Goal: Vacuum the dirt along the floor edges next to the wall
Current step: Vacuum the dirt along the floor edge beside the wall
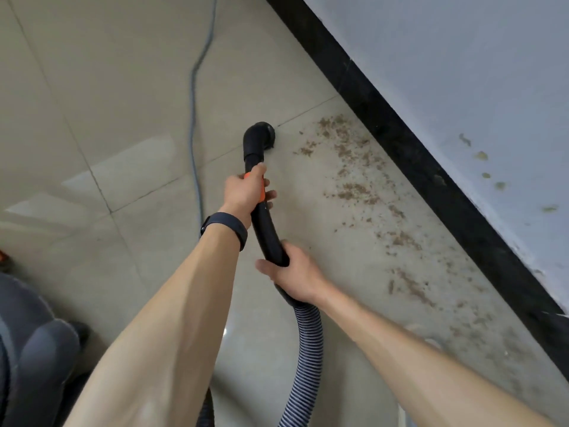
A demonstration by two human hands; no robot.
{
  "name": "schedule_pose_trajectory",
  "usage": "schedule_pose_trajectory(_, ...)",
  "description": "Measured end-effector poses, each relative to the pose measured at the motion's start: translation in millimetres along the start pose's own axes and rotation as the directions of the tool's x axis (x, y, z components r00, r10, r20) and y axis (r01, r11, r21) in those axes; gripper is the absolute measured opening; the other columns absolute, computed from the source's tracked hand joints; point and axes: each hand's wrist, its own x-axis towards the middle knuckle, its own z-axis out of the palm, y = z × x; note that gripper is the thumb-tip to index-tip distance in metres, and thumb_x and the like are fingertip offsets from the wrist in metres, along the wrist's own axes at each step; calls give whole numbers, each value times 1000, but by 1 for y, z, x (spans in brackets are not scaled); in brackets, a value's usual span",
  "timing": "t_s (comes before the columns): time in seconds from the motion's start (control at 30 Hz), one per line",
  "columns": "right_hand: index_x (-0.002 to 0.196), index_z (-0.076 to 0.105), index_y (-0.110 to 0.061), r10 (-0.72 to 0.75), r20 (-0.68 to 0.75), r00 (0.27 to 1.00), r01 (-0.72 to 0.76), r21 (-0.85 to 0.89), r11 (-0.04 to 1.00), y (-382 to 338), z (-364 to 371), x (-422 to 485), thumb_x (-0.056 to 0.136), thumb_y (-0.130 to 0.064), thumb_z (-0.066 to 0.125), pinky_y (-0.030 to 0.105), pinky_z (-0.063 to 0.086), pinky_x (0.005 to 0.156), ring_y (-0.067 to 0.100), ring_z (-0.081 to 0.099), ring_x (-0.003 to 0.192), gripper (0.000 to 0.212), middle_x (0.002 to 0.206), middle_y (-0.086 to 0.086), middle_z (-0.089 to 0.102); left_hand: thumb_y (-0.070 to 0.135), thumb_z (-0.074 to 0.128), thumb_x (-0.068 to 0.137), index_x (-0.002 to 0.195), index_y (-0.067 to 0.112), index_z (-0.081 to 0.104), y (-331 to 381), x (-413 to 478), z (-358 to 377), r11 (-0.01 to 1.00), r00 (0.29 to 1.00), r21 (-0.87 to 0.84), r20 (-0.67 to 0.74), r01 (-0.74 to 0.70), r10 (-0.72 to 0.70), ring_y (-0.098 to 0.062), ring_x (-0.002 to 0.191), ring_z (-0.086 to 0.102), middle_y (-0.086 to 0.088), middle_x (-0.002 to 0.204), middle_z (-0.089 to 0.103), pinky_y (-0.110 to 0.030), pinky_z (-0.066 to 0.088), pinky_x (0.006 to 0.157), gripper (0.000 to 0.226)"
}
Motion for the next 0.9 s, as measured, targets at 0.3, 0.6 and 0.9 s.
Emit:
schedule_pose_trajectory(0.3, 101, 38, -20, -76, -134, 988, 40, -252, 967, 7, 9, -17, 97, -49, 56, 48, 55, 67, 40, 64, 77, 35, 88, 13, 66, 24, 58, 86, 137, 22, 32, -38, -9, 6, 944, 970, 233, -8, -233, 242, -28, 64, 62, -6, 97, 57, -37, 58, 58, 58)
schedule_pose_trajectory(0.6, 122, 42, -21, -123, -76, 990, 97, -285, 954, -6, 5, -26, 99, -43, 56, 42, 51, 67, 37, 64, 84, 35, 94, 10, 67, 19, 53, 90, 115, 24, 46, -28, -14, -1, 930, 957, 276, -92, -241, 275, -29, 64, 58, -7, 87, 57, -41, 60, 54, 27)
schedule_pose_trajectory(0.9, 101, 39, -15, -121, -164, 979, 55, -357, 932, -11, -7, -15, 95, -28, 57, 43, 43, 61, 46, 61, 84, 23, 93, 21, 66, 17, 54, 83, 135, 25, 41, -24, -9, 15, 955, 964, 225, -137, -194, 228, -28, 62, 65, -7, 95, 60, -34, 58, 52, 55)
